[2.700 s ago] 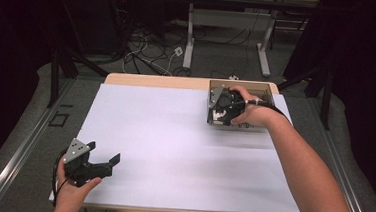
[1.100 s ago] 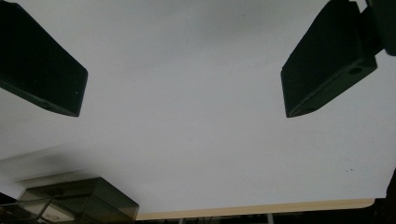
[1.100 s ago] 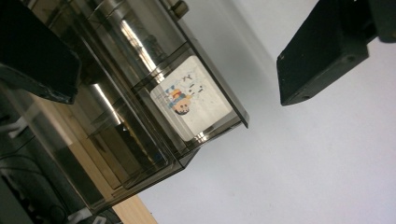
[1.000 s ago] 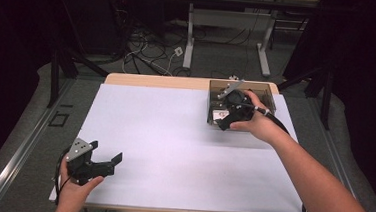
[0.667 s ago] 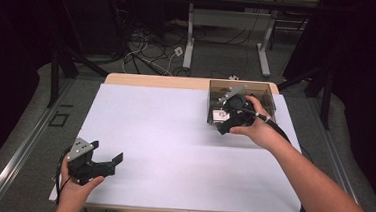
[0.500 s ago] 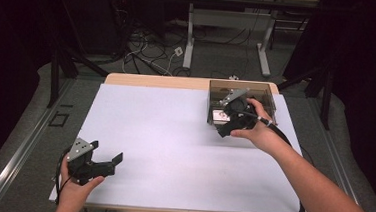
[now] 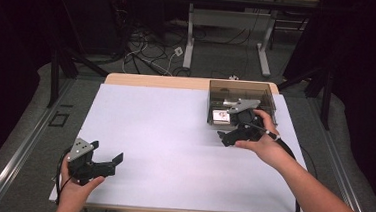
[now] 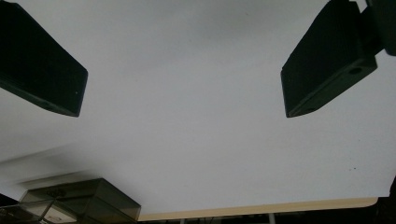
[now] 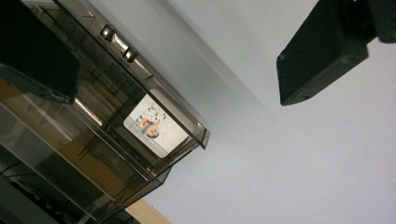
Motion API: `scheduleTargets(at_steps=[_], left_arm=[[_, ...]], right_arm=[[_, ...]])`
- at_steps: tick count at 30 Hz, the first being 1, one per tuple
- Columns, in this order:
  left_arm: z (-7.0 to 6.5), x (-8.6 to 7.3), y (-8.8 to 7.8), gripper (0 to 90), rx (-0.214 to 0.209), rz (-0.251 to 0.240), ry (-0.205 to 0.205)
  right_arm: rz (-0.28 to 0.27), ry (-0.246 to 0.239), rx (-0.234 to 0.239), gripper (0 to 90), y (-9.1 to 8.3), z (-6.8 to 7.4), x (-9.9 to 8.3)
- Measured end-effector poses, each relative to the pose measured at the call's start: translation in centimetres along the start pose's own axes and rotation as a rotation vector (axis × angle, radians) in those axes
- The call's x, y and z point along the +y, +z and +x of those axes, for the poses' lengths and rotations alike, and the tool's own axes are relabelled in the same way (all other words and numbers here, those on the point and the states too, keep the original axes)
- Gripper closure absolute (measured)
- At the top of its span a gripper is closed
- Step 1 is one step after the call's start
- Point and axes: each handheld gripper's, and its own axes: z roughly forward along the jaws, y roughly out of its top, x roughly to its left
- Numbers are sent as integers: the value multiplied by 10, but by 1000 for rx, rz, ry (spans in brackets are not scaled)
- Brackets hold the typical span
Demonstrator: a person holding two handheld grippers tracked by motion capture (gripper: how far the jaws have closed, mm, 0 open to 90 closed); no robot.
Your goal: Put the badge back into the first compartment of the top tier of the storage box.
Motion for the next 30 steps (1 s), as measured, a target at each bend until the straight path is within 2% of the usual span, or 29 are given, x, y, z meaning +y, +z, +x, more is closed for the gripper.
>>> scheduleTargets(at_steps=[6, 21, 24, 30], left_arm=[[0, 0, 0, 6, 0, 1, 0], [0, 0, 0, 6, 2, 1, 3], [0, 0, 0, 6, 2, 1, 2], [0, 0, 0, 6, 3, 1, 2]], right_arm=[[-27, 41, -6, 0, -2, 5, -18], [-94, 184, -36, 0, -4, 11, -58], [-105, 197, -46, 0, -5, 12, -65], [-143, 263, -50, 0, -4, 13, -83]])
